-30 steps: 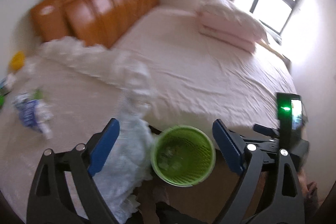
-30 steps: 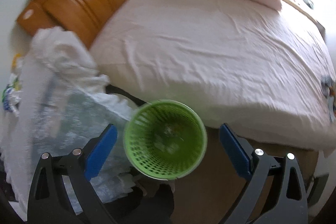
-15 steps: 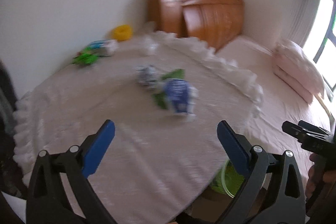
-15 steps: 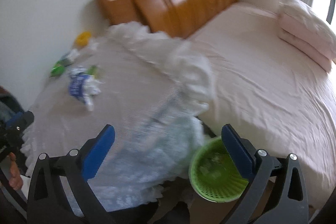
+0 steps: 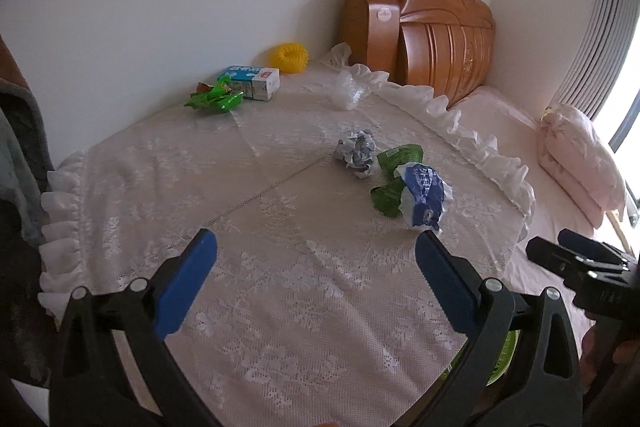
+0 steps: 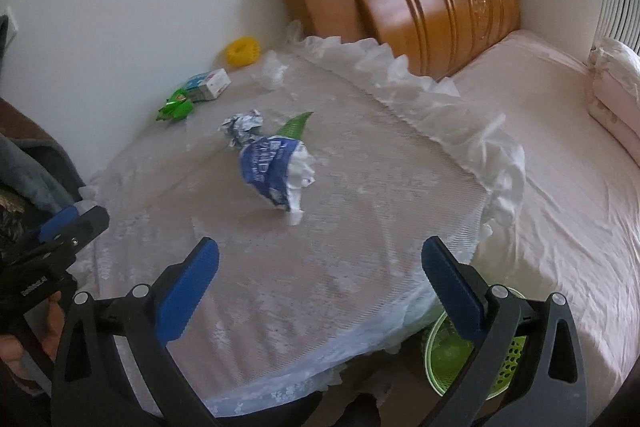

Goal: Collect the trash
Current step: 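Move both tools back over the bed toward the remaining trash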

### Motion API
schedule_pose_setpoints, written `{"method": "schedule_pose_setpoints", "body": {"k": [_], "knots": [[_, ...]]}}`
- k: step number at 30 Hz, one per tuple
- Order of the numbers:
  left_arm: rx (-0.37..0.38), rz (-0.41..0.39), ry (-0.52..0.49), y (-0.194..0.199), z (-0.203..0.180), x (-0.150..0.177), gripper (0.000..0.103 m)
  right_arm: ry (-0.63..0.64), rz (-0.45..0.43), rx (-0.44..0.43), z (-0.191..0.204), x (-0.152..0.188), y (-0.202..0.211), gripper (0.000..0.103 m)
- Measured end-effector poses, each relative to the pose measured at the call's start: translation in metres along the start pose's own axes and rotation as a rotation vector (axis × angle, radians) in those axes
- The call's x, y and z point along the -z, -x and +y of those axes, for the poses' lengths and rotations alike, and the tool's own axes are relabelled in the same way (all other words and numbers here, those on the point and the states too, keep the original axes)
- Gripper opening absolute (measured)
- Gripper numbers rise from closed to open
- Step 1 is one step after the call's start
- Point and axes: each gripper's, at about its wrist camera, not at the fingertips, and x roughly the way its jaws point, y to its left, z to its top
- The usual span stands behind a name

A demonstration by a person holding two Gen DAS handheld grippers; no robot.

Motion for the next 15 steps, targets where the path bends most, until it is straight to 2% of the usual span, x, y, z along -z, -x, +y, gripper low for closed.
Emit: {"method": "schedule_pose_setpoints", "body": {"k": [6, 15], "knots": [[0.056, 0.035, -0.024, -0.025, 0.003, -0.016, 0.095, 0.011, 0.014, 0.031, 0.012, -0.002, -0.014, 0.101], [0.151, 0.111, -0.05, -0.097, -0.009, -0.061, 0.095, -0.017, 0.05, 0.08, 0.013, -0.004, -0.037, 0.101]]}}
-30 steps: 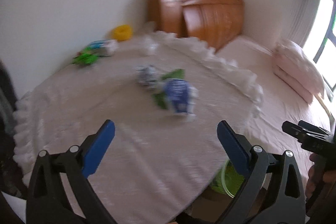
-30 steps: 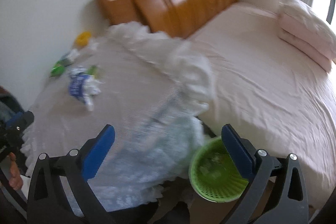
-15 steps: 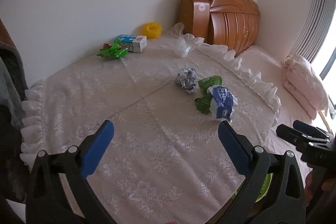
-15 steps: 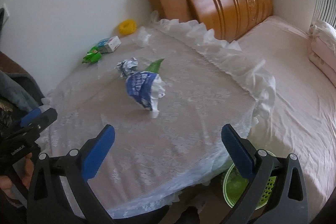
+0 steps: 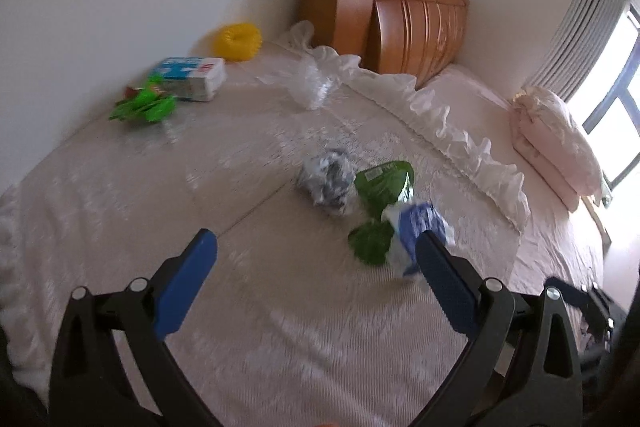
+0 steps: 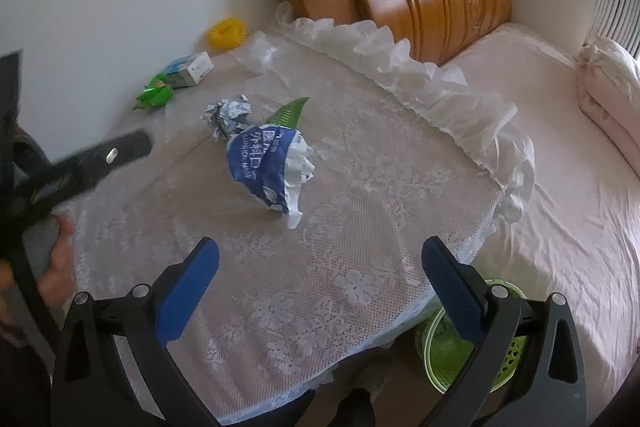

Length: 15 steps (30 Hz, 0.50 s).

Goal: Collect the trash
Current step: 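Move both tools back over the bed toward the remaining trash, then grasp the crumpled white paper with the left tool while the right tool grasps the blue mask bag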

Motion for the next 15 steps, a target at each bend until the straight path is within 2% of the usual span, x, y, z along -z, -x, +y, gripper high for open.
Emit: {"method": "schedule_pose_setpoints", "body": {"k": [8, 15], "knots": [[0.035, 0.081, 0.031, -0.063, -0.004, -0.035, 0.095, -0.076, 0.043, 0.034, -0.014, 0.008, -0.014, 0.101], [0.02, 0.119, 0.035, -0.099, -0.007, -0.044, 0.095, -0.094, 0.075, 0.038, -0.019, 0.008, -0.028, 0.101]]}}
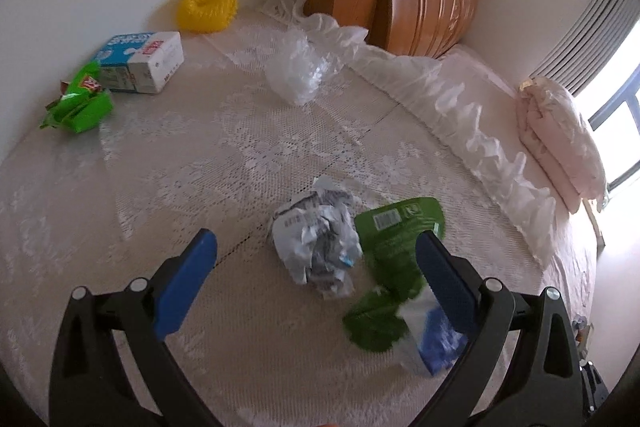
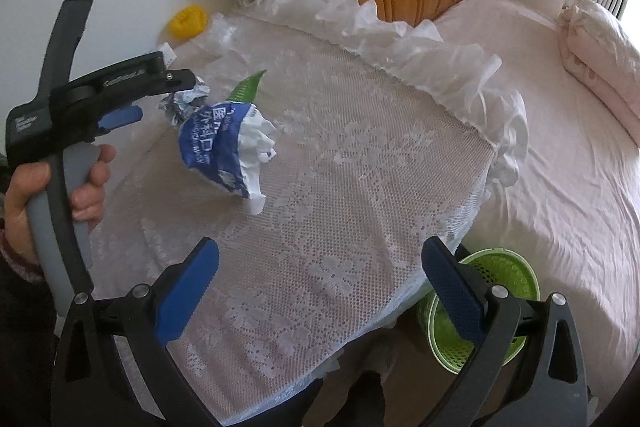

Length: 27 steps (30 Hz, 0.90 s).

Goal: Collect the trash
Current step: 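Grasp the crumpled white paper with the left tool while the right tool grasps the blue mask bag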

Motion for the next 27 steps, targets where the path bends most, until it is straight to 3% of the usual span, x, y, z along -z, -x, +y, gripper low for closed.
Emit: {"method": "schedule_pose_setpoints", "body": {"k": [9, 14, 18, 27], "knots": [[-0.015, 0.054, 0.03, -0.026, 0.004, -0.003, 0.087, 0.001, 0.014, -0.01, -0.002, -0.008, -0.016, 0.101], [0.004, 0.069, 0.035, -0.029, 0.004, -0.005, 0.071, 0.011, 0.009, -0.021, 0.001, -0.014, -0.019, 0.101], [0.01, 0.081, 0.046, -0.032, 0.005, -0.006, 0.051, 0.021, 0.003, -0.034, 0.005, -0.022, -0.022, 0.101], [0.005, 0.045, 0.072, -0.018, 0.021, 0.001, 0.047, 0.044, -0.034, -0.117, 0.028, -0.043, -0.039, 0.101]]}}
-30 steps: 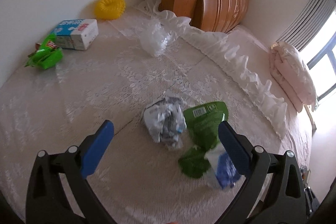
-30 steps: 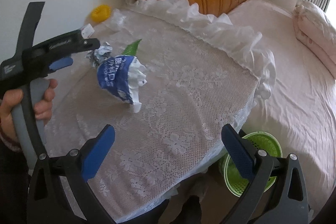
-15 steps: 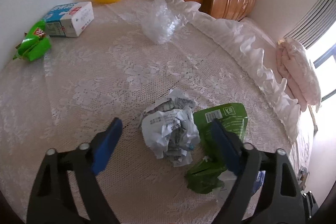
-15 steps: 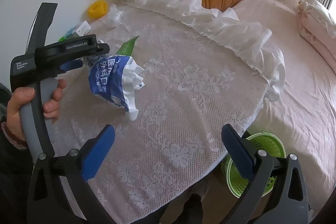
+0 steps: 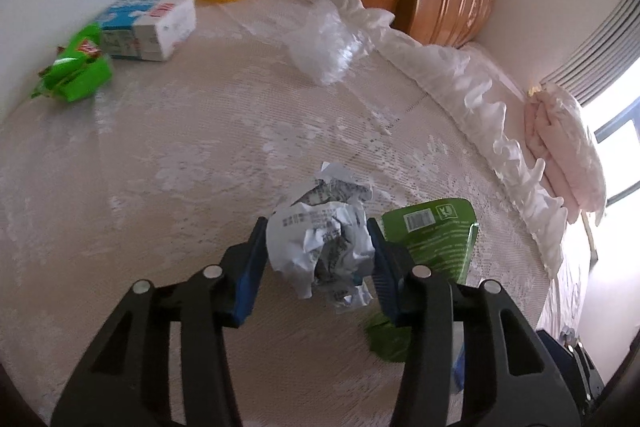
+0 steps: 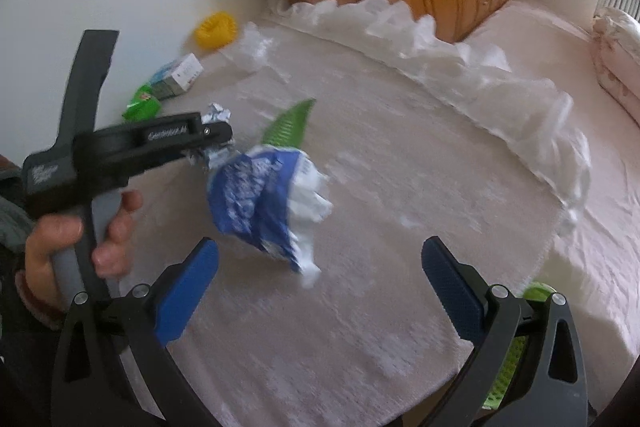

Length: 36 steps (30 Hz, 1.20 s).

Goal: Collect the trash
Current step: 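Grasp the crumpled white paper with the left tool while the right tool grasps the blue mask bag, then lift both held items off the bed toward the wastebasket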

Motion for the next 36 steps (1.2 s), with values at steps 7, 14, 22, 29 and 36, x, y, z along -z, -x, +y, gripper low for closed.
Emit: {"method": "schedule_pose_setpoints", "body": {"k": [7, 14, 22, 29, 36], "knots": [[-0.045, -0.082, -0.013, 0.047, 0.015, 0.017, 0.047, 0.021, -0.001, 0.006, 0.02, -0.011, -0.024, 0.101], [-0.06, -0.107, 0.015, 0.08, 0.028, 0.04, 0.047, -0.007, 0.013, 0.01, 0.023, -0.016, -0.038, 0.097], [-0.077, -0.101, 0.008, 0.095, 0.034, 0.061, 0.047, 0.004, 0.038, -0.022, 0.023, -0.013, -0.042, 0.065], [-0.074, -0.108, -0.001, 0.108, 0.033, 0.072, 0.047, 0.004, 0.016, -0.033, 0.019, -0.007, -0.026, 0.064], [-0.064, -0.122, -0.037, 0.126, 0.022, 0.086, 0.047, -0.003, 0.018, -0.047, 0.007, 0.01, 0.004, 0.064]]}}
